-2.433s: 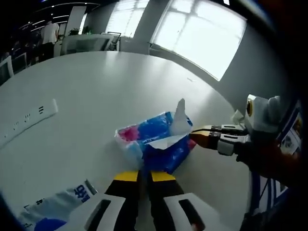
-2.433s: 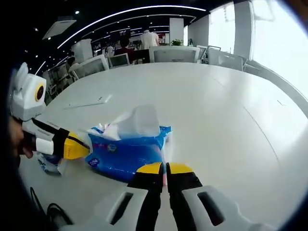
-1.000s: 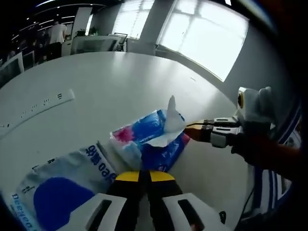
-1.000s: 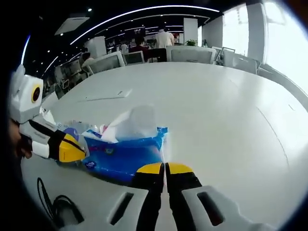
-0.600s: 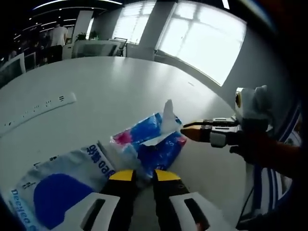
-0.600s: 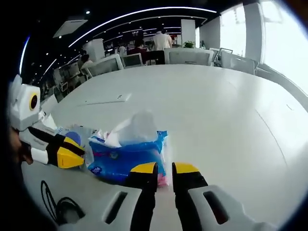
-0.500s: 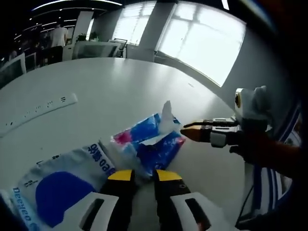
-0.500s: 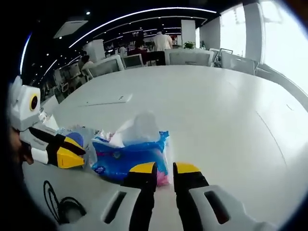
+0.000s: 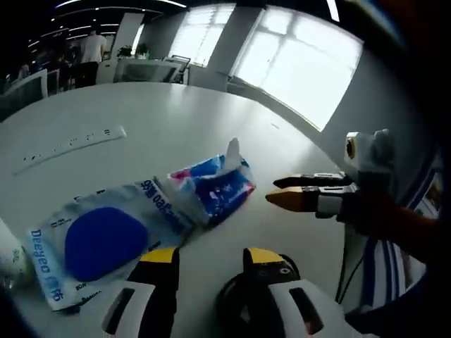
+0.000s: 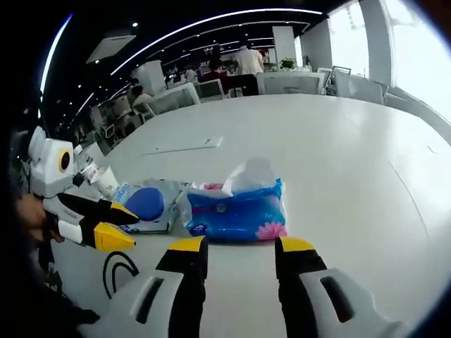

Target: Arrange the tabletop items into an orderly group along one side of the table until the central work area is clear of visible clutter.

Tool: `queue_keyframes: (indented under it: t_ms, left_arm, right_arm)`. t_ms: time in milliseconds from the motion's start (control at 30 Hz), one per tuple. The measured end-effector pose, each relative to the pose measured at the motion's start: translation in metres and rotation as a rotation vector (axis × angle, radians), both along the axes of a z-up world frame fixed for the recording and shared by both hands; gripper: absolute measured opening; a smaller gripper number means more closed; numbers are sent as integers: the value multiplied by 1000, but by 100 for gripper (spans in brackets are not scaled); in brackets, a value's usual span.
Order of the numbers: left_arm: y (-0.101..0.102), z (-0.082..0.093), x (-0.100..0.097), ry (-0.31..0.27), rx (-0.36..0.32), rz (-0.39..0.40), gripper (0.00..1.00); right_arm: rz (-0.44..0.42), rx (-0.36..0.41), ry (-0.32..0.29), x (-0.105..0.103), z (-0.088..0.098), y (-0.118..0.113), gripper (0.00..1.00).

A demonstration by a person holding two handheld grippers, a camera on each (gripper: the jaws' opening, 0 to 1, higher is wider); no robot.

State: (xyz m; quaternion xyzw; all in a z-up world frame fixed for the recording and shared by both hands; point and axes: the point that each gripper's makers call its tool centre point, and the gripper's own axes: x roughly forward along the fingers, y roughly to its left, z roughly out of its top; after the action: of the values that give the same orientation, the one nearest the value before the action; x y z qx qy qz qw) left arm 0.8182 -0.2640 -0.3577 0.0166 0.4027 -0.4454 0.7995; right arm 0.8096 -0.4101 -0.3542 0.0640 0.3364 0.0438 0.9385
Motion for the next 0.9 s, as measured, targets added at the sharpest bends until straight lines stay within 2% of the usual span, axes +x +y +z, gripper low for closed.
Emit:
queue_keyframes:
  t_ms: [67, 367, 500, 633, 767, 900]
  left_arm:
    - [7, 2, -5, 2, -6, 13, 40]
    - [26, 5, -30, 18, -35, 30, 42]
    - [31, -1, -44, 18, -23, 7, 41]
    - [30, -9, -56, 47, -6, -21, 38]
    - [28, -11, -64, 57, -6, -35, 35]
    - [25, -18, -71, 71, 9, -55, 29]
  right_arm:
    - [13, 11, 6, -12, 4, 12, 40]
    - [12, 65, 3, -42, 8, 36, 40]
    - [24, 82, 7, -55, 7, 50, 40]
    - [25, 89, 16, -64, 5, 60, 38]
    - [22, 110, 41, -76, -5, 73, 36]
    - [51, 82, 80, -90, -18, 85, 33]
